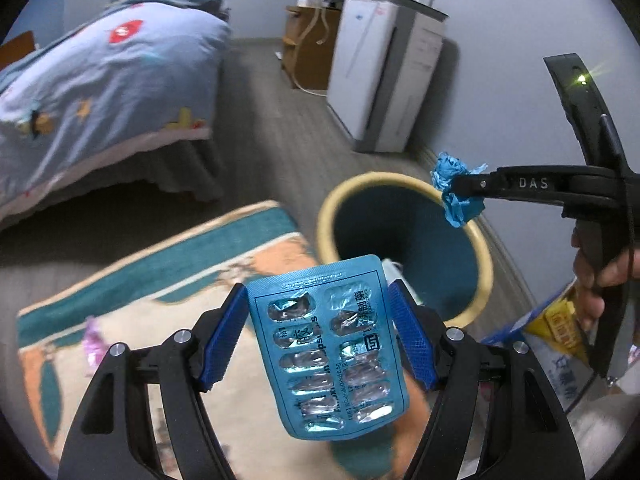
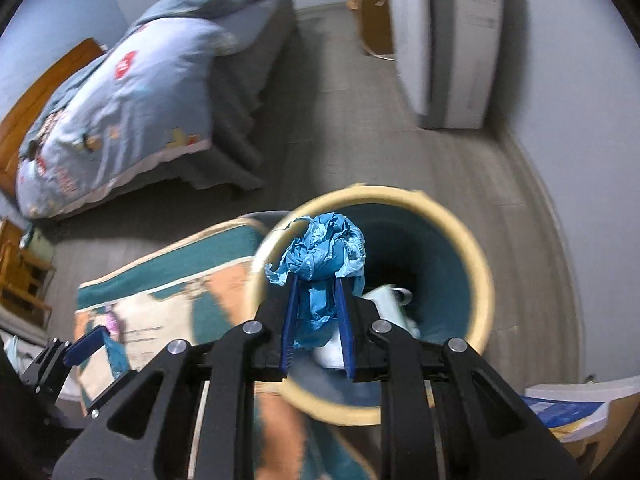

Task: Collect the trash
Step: 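Carry the blister pack and blue plastic over the bin and release both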

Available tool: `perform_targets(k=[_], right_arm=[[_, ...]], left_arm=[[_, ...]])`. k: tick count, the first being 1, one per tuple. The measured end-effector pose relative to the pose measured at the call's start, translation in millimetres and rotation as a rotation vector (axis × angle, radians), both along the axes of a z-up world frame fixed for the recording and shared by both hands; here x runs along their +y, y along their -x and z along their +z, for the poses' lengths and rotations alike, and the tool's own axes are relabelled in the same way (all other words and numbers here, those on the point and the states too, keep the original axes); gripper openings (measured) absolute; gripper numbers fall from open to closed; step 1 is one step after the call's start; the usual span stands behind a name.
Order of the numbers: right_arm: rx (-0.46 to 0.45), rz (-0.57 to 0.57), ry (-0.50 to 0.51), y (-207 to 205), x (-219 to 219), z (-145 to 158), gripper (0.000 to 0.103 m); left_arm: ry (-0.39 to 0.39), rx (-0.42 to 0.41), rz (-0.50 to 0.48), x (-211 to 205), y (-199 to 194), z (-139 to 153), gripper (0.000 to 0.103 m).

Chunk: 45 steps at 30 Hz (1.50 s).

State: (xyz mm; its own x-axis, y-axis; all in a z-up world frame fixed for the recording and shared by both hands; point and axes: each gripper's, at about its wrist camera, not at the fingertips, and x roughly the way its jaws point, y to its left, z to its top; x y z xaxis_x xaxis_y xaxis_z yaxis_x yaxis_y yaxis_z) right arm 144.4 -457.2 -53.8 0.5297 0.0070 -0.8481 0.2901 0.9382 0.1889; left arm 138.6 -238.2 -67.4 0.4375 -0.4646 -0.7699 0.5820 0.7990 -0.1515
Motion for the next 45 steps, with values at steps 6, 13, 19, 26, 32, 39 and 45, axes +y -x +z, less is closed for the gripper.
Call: perform_targets(k=[6,13,19,26,32,39,45], right_arm=[[0.060,-0.023,-0.024,1.3,-34.3,-23.3,0.018],[0.112,-0.079,-0.084,-0.9,-52.2,-48.6,0.018],[0.118,-0.152,-0.143,-1.4,-60.6,-55.3,0.018],[0.105,-0.180,-0.140,-5.5,-62.8,-51.7,0.019],[0.104,-0.221,-0.121,-2.0,-65.9,-50.8,0.043],[0.097,-0.205,-0.116,-5.1,-54.0,-41.9,0.059],[0.067,-0.150,-0.079,-10.5,-27.9,-21.7,0.067]], left_arm=[[-0.044,0.004,-0.085,-48.9,-0.6,-13.7,0.072],[-0.050,0.009,-0.095,-85.1,-15.8,-28.3,0.072],[-0.022,0.014,-0.047,-99.8,-32.9,-42.6,0.072],[0.010,-0.029,-0.046,-110.9,-34.8,-36.9,0.074],[-0.009,-0.057,-0.048,-108.2,-32.8,-33.4,0.080],[-0.009,-0.050,-0.016,-77.9,-28.5,-22.6,0.085],[-0.035,-0.077,0.031,-34.3,-22.1,-5.9,0.086]])
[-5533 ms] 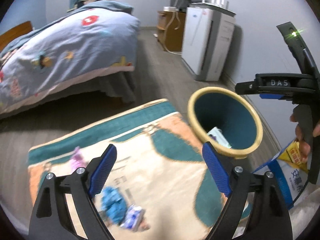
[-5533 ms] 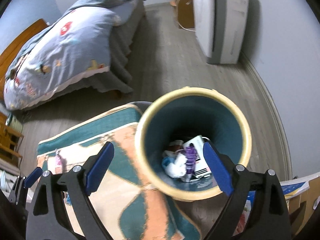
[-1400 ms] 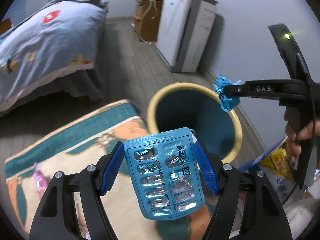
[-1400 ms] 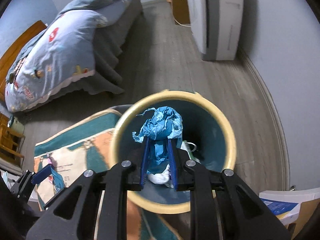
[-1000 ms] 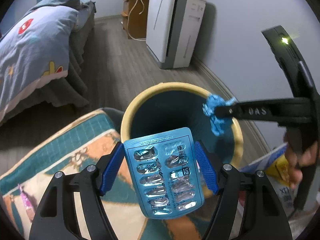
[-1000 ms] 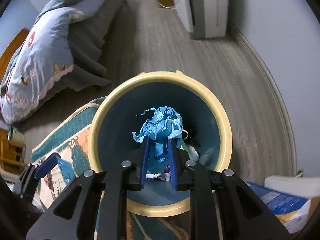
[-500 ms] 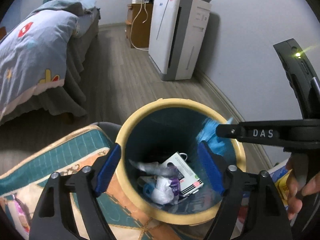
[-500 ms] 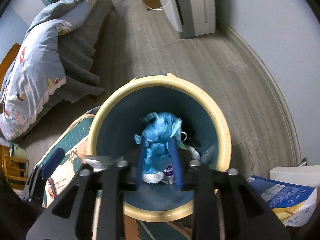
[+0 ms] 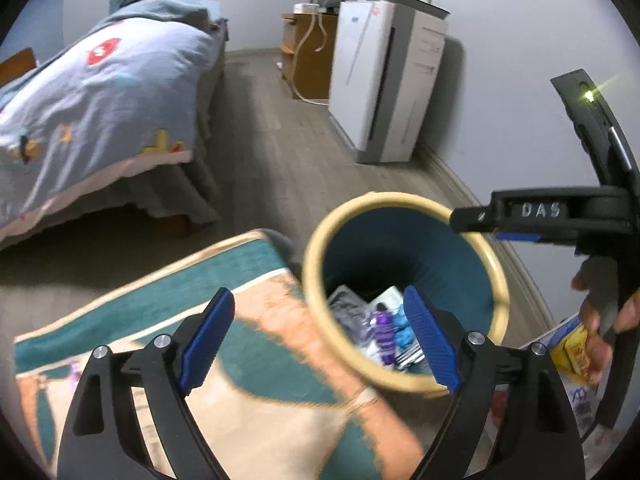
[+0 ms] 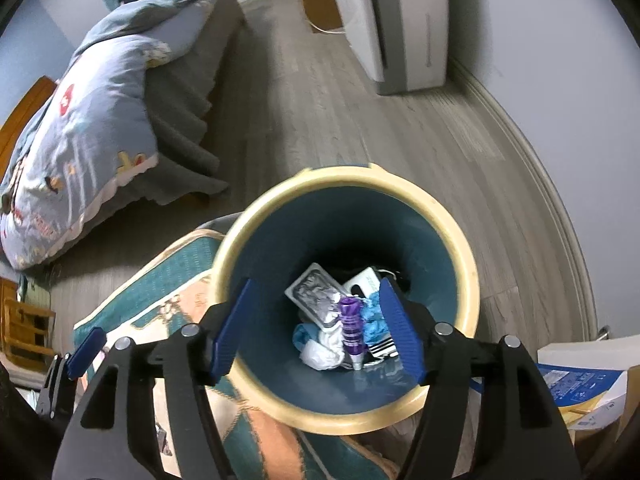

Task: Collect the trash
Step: 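Carry the blister pack and blue plastic over the bin and release both, then move both open tools back over the cushion toward the last items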

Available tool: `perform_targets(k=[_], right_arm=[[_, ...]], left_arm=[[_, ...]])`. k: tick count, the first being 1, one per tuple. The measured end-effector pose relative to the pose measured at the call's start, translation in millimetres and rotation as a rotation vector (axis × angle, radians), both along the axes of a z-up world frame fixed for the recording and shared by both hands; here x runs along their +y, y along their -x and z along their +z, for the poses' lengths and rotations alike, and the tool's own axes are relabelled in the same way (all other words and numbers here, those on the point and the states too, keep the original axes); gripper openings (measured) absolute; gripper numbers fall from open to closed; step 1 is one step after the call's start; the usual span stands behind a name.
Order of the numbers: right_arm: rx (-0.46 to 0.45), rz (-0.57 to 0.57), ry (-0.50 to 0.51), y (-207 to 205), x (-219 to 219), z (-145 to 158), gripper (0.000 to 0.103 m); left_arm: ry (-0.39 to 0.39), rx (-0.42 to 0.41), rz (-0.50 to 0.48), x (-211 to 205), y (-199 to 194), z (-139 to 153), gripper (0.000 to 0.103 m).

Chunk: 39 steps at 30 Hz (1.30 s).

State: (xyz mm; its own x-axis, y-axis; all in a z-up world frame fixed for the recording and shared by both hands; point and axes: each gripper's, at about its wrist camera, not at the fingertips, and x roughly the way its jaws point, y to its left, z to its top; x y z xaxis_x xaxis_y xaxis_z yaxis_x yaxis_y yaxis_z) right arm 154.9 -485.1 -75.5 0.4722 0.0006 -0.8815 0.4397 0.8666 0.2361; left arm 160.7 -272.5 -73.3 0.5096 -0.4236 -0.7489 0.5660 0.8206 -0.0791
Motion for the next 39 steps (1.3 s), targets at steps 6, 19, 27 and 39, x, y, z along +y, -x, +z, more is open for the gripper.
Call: perform_targets(k=[6,19,27,39], right_arm=[[-0.040,0.061,0.003,-3.1,31.2,18.5,0.073],[-0.032,0.223,0.019,-14.2,130.4,28.4,0.080],[0.032,0.337,-0.018,0.3,209.4,0.3,0.081],[0.198,0.427,-0.043,18.6,291.5,-68.4,0.081]], left_arm=[[-0.048,-0.032,0.053,56.7,11.1,15.5,0.087],[-0.081,-0.059,0.247,191.3,32.8,30.6,0.088],[-0.037,-0.030,0.366,263.0,44.4,28.5,0.088],[-0.074,-0.009,0.444,318.2,46.8,18.4,0.088]])
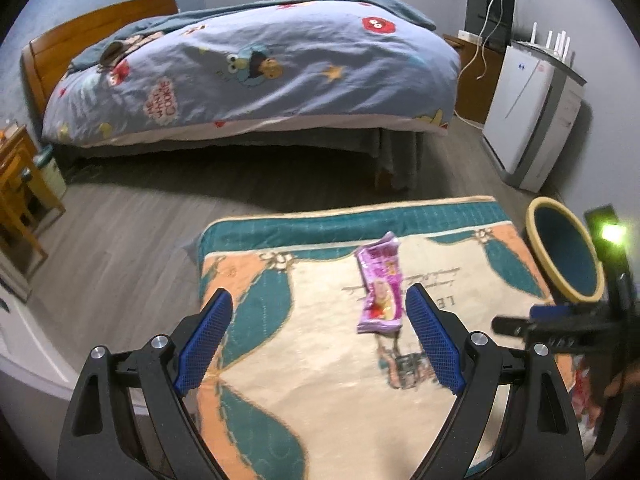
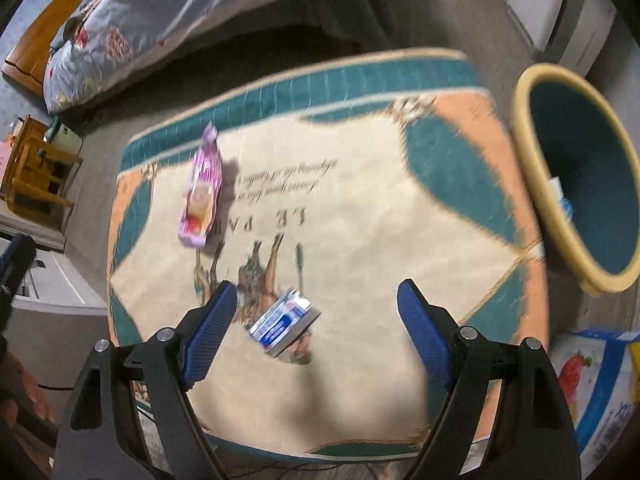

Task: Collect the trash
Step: 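Move both open tools back over the cushion toward the last items, then grasp the small white-blue box with the right tool while the left tool grasps the pink wrapper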

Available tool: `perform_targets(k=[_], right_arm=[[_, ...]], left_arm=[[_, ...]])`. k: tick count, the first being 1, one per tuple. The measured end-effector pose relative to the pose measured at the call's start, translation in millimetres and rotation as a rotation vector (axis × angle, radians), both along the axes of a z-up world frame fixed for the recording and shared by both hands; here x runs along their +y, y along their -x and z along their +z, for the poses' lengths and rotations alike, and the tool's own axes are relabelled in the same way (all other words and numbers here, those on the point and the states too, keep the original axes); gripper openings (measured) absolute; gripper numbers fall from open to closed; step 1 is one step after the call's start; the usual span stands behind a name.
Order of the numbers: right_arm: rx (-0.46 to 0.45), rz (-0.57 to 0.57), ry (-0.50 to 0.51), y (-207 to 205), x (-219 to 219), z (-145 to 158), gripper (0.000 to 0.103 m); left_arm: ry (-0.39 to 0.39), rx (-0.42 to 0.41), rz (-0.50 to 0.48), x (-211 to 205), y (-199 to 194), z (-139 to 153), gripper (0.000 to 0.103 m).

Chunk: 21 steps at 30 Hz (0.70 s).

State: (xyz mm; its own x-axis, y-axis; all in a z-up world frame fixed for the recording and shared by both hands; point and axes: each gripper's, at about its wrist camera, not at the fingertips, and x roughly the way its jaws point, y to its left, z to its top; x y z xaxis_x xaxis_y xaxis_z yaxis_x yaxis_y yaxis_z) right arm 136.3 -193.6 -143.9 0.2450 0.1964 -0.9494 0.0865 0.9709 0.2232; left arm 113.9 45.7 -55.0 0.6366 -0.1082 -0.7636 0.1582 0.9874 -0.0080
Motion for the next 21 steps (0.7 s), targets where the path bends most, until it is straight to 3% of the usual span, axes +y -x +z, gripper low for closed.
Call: perform_targets(k=[4,8,13,18,21], right_arm=[[0.058,0.023,-0.006,3.4,19.8,-23.4,0.079],[0.108,0.025,-0.029,5.0,31.9,-38.9,0.069],[0.126,0.063,0.045,2.3,47.1,-52.7,0.063],[0.099,0.137,0.152,2.7,54.6,-51.7,0.031],[0.098,0.153,0.153,2.2,48.0,-48.4,0.031]], left_arm=[[0.024,0.017,0.013,8.7,-4.3,-1.7,0.088],[0.031,0.019,0.011,11.4,-6.8,-2.7,0.088],[0.036,0.029,0.014,14.5,-9.2,-6.0,0.088],[0.028,0.046,0.017,14.3,-14.0,-11.7,0.088],[0.019,0.060,0.014,10.8,-18.5,-17.4,0.088]])
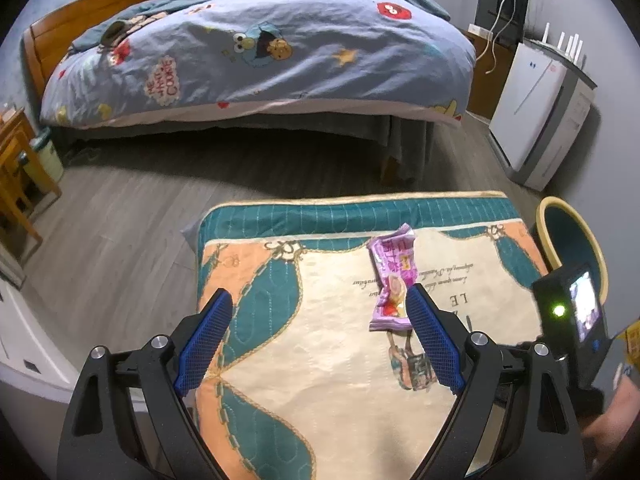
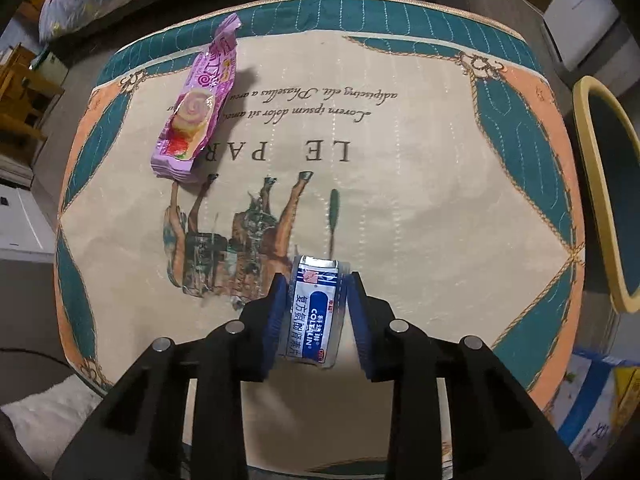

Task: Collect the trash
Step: 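Grasp the small white-blue box with the right tool while the left tool grasps the pink wrapper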

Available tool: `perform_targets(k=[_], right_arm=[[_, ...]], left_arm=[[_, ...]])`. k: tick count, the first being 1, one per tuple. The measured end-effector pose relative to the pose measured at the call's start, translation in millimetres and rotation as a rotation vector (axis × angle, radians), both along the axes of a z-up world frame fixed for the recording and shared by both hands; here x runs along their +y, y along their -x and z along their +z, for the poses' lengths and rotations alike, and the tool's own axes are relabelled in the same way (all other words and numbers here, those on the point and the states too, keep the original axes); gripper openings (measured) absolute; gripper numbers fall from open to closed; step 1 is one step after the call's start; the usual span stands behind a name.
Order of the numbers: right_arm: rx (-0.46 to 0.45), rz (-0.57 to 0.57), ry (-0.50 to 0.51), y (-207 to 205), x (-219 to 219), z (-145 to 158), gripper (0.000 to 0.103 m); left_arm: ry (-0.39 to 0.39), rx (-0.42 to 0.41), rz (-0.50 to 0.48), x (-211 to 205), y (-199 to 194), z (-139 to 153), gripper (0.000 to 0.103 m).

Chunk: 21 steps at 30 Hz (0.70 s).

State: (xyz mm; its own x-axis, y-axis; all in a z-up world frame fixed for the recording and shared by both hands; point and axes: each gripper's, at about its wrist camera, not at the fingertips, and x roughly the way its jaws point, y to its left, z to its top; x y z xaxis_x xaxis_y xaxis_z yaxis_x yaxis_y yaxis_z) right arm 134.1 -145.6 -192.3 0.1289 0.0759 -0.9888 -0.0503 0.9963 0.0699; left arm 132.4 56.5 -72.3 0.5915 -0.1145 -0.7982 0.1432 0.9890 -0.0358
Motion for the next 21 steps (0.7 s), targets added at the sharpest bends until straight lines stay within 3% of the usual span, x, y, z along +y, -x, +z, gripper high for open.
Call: perform_targets(k=[5,11,14,18,21], right_arm=[[-0.035,0.024,0.006,-11.9,-26.6,29.2,0.031],[-0.142,0.083,0.022,-24.8,-59.3,78.4,0.031],[-0.148,0.049,-0.034,-33.8,-74.4,76.9,0.031],[-0.154,0.075,-0.011,-42.1,-75.1,73.1,0.031],[-0.130,0.058,-0.049,-47.0,-80.8,63.7,0.031]], left_arm=[[-0.034,0.038,-0.006,-14.2,-13.6,-17.3,0.088],[-0.090,0.060,-0.036,-43.1,-35.3,-43.6,0.088],[-0.089,0.076,-0.058,-56.8,-44.2,-57.8,0.088],[-0.080,0.106,-0.066,-76.2,-55.3,-86.3,0.088],[-0.091,0.133,-0.100,-91.7,-60.4,-106.0,0.085]])
